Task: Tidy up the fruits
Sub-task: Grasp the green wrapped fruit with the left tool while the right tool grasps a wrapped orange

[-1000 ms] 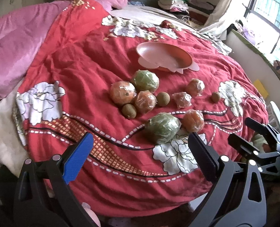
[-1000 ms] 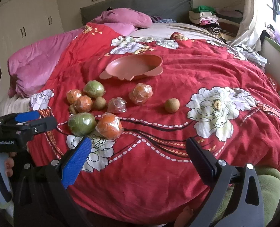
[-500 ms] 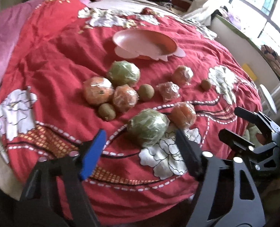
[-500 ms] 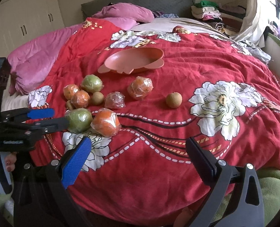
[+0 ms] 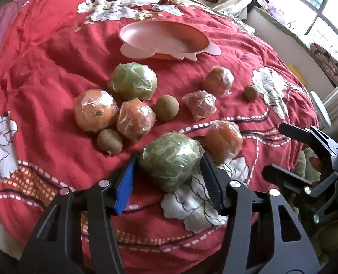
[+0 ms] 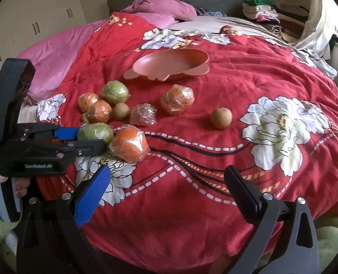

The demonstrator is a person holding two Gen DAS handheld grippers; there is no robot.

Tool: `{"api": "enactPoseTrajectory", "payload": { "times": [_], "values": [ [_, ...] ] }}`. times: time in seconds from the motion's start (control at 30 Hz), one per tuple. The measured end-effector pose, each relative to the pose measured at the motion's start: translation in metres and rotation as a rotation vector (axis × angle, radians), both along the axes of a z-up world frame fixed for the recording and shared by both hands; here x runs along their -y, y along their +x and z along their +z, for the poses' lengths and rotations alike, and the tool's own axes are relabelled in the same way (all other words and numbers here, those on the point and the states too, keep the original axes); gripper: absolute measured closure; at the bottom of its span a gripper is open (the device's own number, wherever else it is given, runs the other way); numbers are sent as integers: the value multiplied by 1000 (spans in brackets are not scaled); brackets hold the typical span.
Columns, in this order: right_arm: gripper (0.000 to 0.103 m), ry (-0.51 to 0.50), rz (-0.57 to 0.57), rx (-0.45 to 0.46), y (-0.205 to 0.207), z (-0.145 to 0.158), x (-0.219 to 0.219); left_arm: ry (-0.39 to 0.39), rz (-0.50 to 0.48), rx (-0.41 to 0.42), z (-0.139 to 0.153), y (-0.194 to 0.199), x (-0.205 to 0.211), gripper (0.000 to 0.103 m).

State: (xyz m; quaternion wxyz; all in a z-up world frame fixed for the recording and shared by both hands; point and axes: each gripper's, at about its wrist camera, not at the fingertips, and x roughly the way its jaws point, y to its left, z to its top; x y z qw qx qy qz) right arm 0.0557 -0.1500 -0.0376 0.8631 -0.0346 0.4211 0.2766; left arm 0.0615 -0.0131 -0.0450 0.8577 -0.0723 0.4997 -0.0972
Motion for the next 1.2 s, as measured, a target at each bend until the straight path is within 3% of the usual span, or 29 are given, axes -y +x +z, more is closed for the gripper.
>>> {"api": "enactPoseTrajectory", "payload": {
  "times": [0.43,0.5,0.83,1.0,1.2],
  "values": [
    [7,-38,102,22,10,-10,-24,-85,-12,9,-4,11,-14,58],
    [18,-54,113,32,12,-11,-28,-95,-13,8,-4,11,-15,58],
    [45,-78,196,74,17,-15,-47,-132,-6,-1,-5,14,-20,58],
    [67,-36,263,62,19,-18,-54,-133,1,-5,-6,14,-20,57],
    [69,-37,296,97,18,-19,-55,-131,10,-12,-8,16,-18,56]
  ]
}}
